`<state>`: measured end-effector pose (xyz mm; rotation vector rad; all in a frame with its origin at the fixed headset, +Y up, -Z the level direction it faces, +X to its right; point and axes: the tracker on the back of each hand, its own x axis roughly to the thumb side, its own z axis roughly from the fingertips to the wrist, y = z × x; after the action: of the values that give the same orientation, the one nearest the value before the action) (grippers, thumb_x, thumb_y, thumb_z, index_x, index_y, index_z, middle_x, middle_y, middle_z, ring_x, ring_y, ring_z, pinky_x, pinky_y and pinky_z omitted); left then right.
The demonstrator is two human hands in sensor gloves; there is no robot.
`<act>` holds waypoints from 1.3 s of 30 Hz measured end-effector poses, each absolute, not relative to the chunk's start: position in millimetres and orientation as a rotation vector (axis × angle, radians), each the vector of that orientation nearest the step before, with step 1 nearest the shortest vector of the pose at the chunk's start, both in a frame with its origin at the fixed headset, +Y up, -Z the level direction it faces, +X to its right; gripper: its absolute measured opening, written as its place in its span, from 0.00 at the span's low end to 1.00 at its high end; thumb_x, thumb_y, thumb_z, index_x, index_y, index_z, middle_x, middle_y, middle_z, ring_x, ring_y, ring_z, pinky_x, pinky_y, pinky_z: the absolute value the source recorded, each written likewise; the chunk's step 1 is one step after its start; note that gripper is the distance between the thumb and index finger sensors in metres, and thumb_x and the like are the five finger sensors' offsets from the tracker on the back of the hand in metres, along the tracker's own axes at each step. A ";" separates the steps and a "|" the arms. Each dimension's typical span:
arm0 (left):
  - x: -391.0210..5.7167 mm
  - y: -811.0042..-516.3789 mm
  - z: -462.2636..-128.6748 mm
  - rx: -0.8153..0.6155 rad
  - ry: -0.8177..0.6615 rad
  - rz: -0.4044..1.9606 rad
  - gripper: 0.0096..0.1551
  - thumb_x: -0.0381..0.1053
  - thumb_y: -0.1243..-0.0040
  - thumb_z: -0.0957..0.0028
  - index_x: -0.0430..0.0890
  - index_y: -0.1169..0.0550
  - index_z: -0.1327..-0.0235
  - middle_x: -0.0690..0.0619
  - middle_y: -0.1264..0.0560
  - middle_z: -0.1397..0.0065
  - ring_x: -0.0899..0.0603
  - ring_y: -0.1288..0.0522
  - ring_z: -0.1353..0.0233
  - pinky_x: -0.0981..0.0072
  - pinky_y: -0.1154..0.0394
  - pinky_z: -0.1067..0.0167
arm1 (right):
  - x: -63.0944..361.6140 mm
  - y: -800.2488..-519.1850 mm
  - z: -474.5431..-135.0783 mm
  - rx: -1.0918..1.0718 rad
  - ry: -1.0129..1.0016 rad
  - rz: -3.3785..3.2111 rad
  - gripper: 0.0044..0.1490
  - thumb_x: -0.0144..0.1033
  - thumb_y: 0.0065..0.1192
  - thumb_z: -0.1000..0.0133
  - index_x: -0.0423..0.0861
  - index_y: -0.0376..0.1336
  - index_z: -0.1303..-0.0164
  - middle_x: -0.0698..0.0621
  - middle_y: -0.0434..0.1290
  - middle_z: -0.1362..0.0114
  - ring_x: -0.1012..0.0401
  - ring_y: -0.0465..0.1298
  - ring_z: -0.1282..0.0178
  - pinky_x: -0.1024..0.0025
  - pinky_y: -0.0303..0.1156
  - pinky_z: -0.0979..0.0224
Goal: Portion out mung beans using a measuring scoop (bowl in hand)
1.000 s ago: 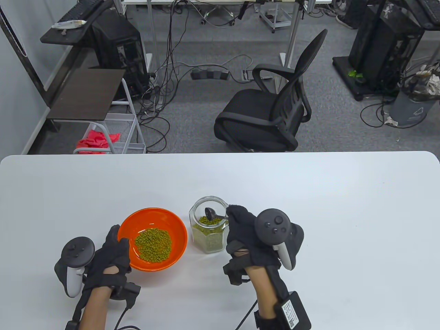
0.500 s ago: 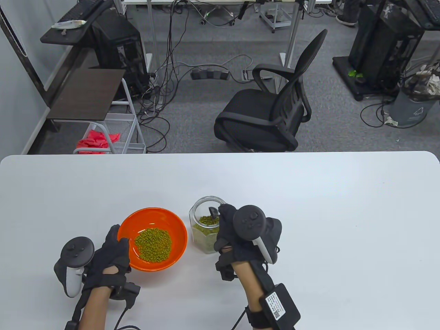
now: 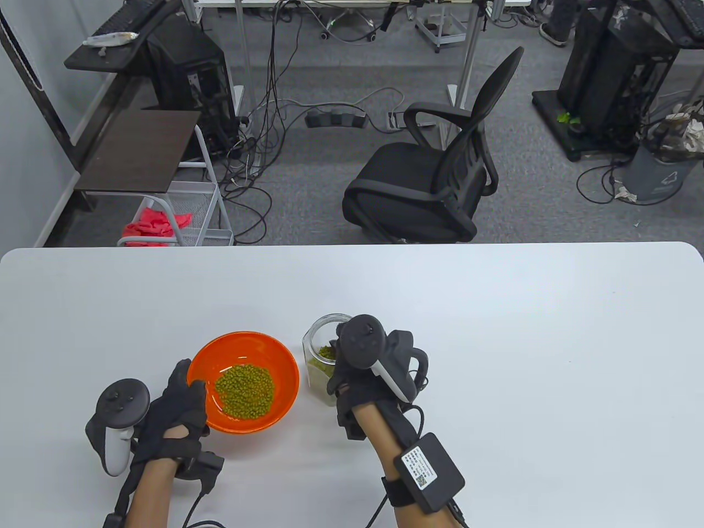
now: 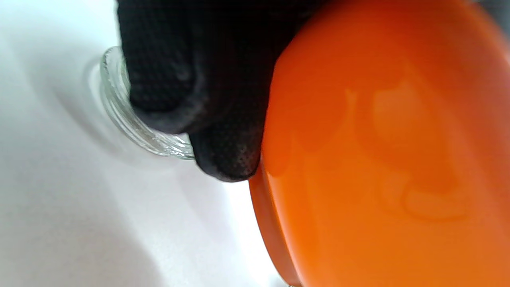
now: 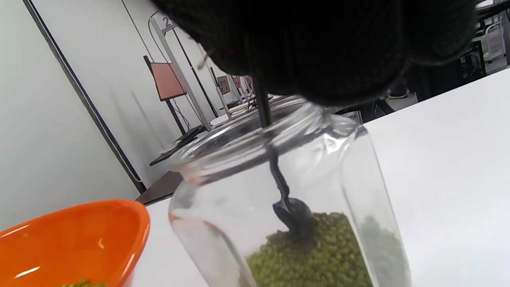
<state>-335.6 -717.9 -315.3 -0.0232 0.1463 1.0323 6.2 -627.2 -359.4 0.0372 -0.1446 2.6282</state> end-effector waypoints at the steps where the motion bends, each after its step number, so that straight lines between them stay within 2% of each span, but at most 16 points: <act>1: -335.5 -717.9 -315.3 -0.023 0.146 1.032 0.38 0.54 0.53 0.40 0.39 0.44 0.21 0.43 0.31 0.29 0.44 0.09 0.57 0.71 0.13 0.67 | 5.7 -627.4 -360.5 0.043 -0.129 2.624 0.25 0.28 0.63 0.46 0.36 0.70 0.40 0.32 0.77 0.49 0.50 0.82 0.64 0.38 0.72 0.46; 6: -335.8 -717.7 -315.3 -0.022 0.147 1.031 0.38 0.54 0.53 0.40 0.39 0.44 0.21 0.43 0.31 0.29 0.44 0.09 0.57 0.71 0.13 0.67 | 7.9 -629.3 -366.8 0.019 0.024 2.530 0.25 0.28 0.61 0.46 0.34 0.68 0.40 0.31 0.77 0.50 0.52 0.82 0.66 0.40 0.74 0.48; 15: -335.6 -717.9 -315.6 -0.021 0.146 1.031 0.38 0.54 0.53 0.40 0.39 0.44 0.21 0.43 0.31 0.29 0.44 0.09 0.57 0.71 0.13 0.67 | 20.6 -633.0 -375.5 -0.012 0.122 2.388 0.25 0.29 0.59 0.46 0.34 0.69 0.41 0.32 0.77 0.53 0.54 0.81 0.70 0.42 0.75 0.50; 26: -335.5 -718.0 -315.6 -0.023 0.143 1.030 0.38 0.54 0.53 0.40 0.39 0.44 0.21 0.43 0.31 0.29 0.44 0.09 0.57 0.71 0.13 0.67 | 51.6 -646.3 -374.7 -0.094 0.144 2.113 0.25 0.31 0.59 0.46 0.33 0.70 0.44 0.33 0.78 0.57 0.58 0.81 0.74 0.46 0.77 0.55; 39: -335.1 -718.5 -315.6 -0.022 0.148 1.024 0.38 0.54 0.53 0.40 0.39 0.44 0.21 0.43 0.31 0.29 0.44 0.09 0.57 0.71 0.13 0.67 | 84.2 -659.0 -355.7 -0.147 0.047 1.839 0.25 0.32 0.59 0.46 0.33 0.70 0.45 0.33 0.78 0.60 0.59 0.81 0.76 0.47 0.78 0.57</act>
<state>-335.1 -718.5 -315.6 -0.0219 0.1484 1.0244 84.2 -659.0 -355.7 -0.1474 0.0472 1.8389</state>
